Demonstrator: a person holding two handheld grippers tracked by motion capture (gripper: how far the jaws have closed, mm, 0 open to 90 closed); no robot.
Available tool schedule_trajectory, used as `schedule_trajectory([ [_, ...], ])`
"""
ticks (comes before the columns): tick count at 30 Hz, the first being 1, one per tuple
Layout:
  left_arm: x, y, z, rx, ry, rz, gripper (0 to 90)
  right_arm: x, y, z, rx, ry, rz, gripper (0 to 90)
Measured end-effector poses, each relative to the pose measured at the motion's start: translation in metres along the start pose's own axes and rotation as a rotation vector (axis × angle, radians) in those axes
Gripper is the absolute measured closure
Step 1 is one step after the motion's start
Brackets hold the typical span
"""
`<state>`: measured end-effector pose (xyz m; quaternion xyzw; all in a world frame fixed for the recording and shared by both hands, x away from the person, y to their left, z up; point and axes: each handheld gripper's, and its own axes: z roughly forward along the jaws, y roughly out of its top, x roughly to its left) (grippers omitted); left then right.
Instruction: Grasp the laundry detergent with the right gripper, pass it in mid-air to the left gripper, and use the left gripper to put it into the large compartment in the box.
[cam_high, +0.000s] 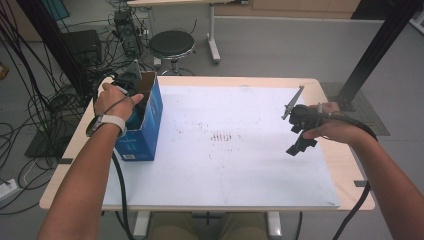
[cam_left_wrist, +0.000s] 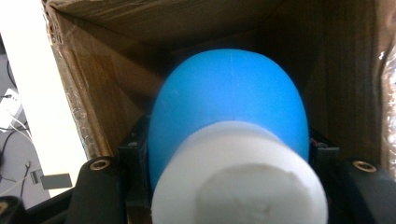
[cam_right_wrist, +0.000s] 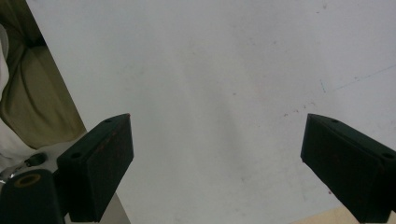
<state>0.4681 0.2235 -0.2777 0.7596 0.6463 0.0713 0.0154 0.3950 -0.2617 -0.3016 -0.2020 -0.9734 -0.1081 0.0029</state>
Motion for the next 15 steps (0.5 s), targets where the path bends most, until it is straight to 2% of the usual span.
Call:
schedule_trajectory([
  [15,-0.0004,-0.0014,-0.0004,0.002,0.001,-0.002,37.0,0.0010,-0.0008,0.0019,0.002,0.004,0.000,9.4],
])
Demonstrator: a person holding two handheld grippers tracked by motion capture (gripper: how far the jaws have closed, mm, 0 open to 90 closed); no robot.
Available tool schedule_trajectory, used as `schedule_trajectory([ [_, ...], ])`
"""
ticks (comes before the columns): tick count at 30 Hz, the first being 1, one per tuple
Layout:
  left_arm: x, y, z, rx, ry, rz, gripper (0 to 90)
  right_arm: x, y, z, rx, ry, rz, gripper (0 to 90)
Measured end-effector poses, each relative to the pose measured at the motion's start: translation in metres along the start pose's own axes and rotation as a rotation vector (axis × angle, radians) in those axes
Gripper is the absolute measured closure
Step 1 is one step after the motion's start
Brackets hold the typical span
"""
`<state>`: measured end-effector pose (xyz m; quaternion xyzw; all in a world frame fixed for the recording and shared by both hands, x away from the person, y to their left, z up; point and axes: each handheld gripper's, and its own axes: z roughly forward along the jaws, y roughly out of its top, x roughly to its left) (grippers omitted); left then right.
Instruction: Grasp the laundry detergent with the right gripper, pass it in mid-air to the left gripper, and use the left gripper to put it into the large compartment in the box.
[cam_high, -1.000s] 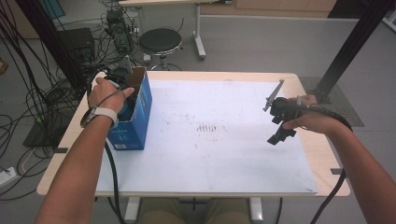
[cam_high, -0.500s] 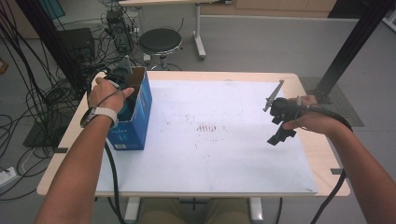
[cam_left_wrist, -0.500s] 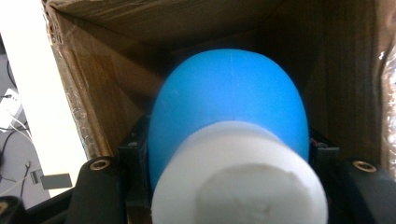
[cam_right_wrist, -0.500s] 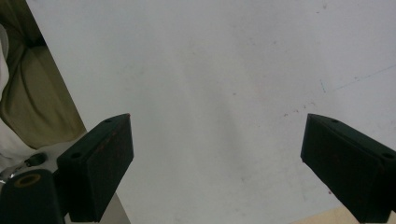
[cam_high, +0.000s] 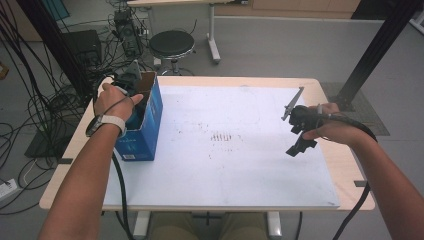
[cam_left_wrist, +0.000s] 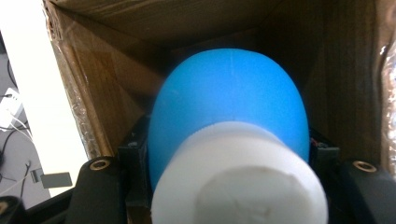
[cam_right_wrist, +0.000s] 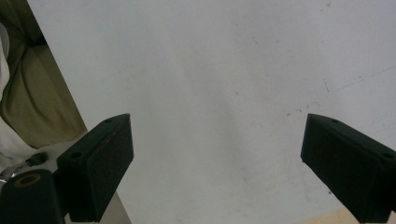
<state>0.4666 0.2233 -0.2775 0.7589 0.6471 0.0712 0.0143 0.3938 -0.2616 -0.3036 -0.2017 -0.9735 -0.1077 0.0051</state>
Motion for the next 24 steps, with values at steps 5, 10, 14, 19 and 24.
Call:
schedule_trajectory([
  [5,0.0015,-0.0008,-0.0002,0.001,-0.001,-0.004,37.0,-0.0001,0.0001,-0.0010,-0.002,-0.002,0.003,9.4],
  [10,0.0017,-0.0012,-0.0002,0.001,-0.002,-0.001,37.0,0.0005,0.0006,-0.0012,-0.002,-0.003,0.002,9.4],
  [14,0.0015,-0.0015,-0.0002,-0.001,-0.002,0.002,37.0,0.0007,0.0016,-0.0004,0.002,-0.001,0.002,9.4],
  [19,0.0017,-0.0015,0.0000,-0.002,-0.001,0.003,37.0,0.0007,0.0037,-0.0001,0.002,-0.002,-0.002,9.4],
  [24,0.0003,-0.0014,0.0003,-0.001,0.003,0.003,36.9,0.0006,0.0045,0.0011,0.002,0.000,-0.003,9.4],
])
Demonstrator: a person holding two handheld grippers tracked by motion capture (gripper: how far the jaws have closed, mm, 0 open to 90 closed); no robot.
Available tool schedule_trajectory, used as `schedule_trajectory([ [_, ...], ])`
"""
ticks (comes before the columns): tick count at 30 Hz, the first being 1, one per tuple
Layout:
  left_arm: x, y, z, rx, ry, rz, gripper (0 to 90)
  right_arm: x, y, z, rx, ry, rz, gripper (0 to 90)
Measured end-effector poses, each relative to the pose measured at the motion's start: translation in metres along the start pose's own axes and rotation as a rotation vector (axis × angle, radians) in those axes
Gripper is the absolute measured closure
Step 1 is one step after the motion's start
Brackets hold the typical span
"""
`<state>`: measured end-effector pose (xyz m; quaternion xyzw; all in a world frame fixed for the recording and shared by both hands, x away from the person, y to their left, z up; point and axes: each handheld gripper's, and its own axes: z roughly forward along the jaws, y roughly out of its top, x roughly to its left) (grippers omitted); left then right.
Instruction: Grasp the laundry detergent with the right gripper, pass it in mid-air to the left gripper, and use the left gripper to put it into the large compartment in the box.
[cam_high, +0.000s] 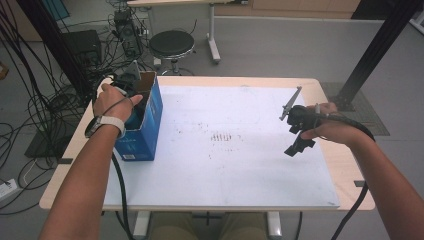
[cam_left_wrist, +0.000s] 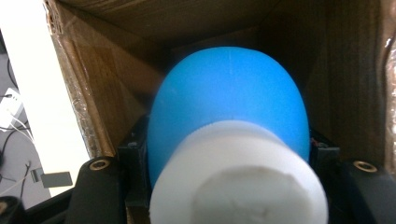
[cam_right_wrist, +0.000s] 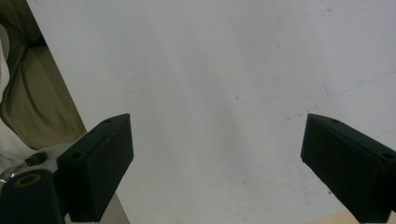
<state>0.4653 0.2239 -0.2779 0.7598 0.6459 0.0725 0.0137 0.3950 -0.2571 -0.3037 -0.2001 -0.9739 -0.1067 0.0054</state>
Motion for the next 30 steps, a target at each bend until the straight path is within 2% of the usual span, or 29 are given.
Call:
schedule_trajectory([
  [30,-0.0006,-0.0011,0.0000,-0.008,0.001,0.005,36.8,-0.0001,0.0001,0.0020,0.000,0.003,-0.001,9.4],
])
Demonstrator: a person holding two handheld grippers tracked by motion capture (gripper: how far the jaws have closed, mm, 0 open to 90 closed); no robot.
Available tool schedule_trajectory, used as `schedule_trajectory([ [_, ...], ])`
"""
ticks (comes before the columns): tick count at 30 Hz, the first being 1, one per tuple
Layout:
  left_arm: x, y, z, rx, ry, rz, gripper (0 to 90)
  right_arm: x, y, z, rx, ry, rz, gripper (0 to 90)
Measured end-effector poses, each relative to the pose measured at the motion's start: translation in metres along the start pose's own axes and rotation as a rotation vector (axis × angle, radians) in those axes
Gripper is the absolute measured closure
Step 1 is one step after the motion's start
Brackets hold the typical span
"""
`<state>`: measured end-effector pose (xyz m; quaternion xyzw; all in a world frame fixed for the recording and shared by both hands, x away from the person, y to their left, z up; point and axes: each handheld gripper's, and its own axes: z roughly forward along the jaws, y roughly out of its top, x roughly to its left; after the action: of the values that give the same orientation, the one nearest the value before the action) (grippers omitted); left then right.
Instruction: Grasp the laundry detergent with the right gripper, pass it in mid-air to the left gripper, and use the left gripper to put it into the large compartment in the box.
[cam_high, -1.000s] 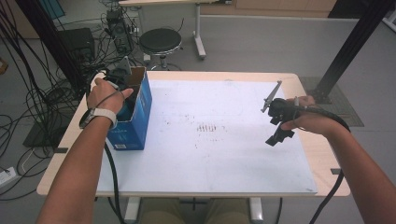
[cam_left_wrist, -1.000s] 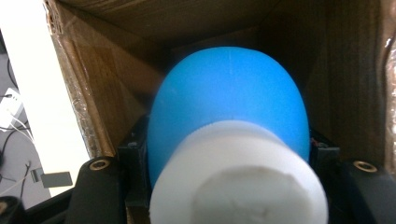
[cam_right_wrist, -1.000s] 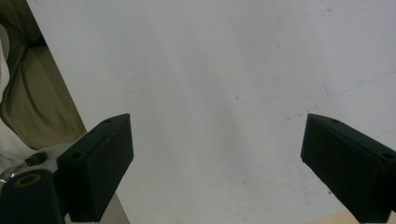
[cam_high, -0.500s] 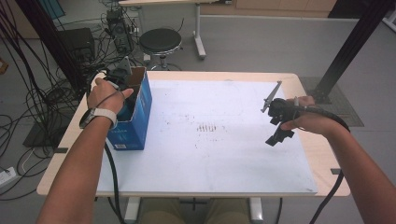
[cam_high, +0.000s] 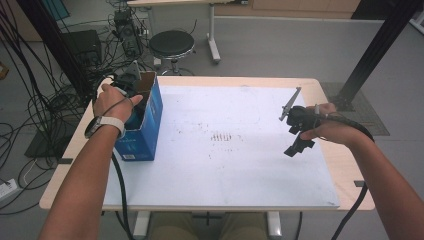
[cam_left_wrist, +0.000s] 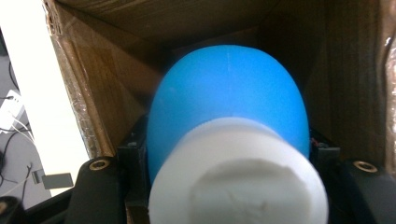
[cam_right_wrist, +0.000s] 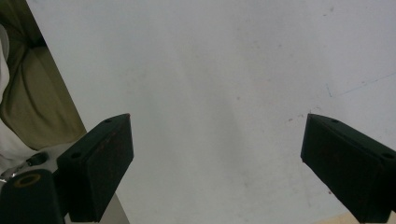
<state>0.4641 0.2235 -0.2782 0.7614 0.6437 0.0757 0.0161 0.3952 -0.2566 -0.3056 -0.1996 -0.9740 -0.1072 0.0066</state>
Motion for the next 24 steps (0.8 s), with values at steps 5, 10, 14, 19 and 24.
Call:
schedule_trajectory([
  [5,0.0001,-0.0005,-0.0004,0.001,0.000,0.001,36.9,0.0007,0.0011,-0.0001,0.000,0.001,-0.002,9.4],
  [10,0.0004,-0.0007,-0.0004,0.001,-0.002,0.001,36.9,0.0010,0.0017,-0.0001,0.000,0.001,-0.002,9.3],
  [14,0.0008,-0.0011,-0.0005,-0.001,-0.002,0.001,36.9,0.0010,0.0018,0.0001,0.001,0.001,-0.002,9.3],
  [19,0.0006,-0.0010,-0.0004,-0.002,-0.003,0.002,36.9,0.0009,0.0021,-0.0006,0.000,0.000,-0.003,9.3],
  [24,0.0003,-0.0008,-0.0002,-0.003,-0.001,0.001,36.9,0.0007,0.0014,0.0005,0.000,0.002,-0.002,9.3],
])
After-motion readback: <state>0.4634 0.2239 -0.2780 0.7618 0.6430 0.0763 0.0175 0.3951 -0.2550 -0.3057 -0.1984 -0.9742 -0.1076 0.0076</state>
